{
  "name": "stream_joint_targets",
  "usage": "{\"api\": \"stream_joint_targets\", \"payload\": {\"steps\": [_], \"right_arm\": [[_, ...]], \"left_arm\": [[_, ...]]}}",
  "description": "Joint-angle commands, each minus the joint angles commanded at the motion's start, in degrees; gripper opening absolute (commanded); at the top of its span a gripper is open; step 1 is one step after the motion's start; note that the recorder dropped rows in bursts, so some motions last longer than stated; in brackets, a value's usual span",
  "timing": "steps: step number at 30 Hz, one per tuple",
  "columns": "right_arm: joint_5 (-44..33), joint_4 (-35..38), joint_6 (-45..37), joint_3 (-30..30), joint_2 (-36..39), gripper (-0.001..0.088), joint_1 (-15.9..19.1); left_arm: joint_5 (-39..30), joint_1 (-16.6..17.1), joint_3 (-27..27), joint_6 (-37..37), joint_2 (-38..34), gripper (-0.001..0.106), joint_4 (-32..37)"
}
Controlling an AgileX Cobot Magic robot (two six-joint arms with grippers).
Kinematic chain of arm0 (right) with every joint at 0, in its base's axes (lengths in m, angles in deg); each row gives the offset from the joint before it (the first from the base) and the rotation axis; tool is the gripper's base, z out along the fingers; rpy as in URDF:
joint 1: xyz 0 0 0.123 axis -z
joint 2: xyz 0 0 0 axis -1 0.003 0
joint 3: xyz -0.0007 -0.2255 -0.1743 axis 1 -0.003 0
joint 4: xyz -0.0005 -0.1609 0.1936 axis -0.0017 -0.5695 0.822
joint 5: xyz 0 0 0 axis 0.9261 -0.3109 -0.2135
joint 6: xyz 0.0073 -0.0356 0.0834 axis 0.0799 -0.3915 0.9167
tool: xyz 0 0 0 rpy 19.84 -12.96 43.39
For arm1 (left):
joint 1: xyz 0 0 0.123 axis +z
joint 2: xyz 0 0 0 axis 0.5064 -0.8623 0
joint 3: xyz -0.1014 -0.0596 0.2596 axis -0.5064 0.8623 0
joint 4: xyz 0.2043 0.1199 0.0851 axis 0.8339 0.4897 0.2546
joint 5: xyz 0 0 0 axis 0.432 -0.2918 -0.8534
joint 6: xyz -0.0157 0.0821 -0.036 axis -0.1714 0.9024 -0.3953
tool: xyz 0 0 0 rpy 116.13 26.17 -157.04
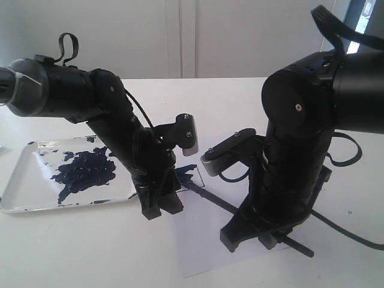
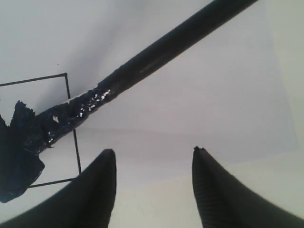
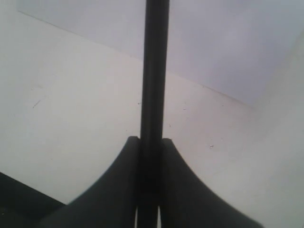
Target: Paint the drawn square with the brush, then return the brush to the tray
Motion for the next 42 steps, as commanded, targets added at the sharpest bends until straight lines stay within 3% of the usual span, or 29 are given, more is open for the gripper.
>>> {"api": "stream_joint_targets", "payload": {"steps": [17,24,29,42], "right_arm": [[1.06,0.0,1.23,0.0,0.0,0.0,0.0],[1.26,0.0,1.24,0.0,-1.01,0.0,0.0],[1.01,0.0,1.24,0.0,-1.12,0.0,0.0],[0.77,-3.43,4.14,0.0,-1.12,0.0,0.0]], "left_arm": [[2.6,-0.08,0.25,-5.73,-4.55,0.054,-1.79],[7.88,-0.08,5.05,-6.17,-6.29,0.054,-0.36],[8.37,-0.08,5.48,-6.33,-6.29,0.054,-0.22],[6.74,0.02,5.48,-14.24,-6.29,0.054,8.11]]}}
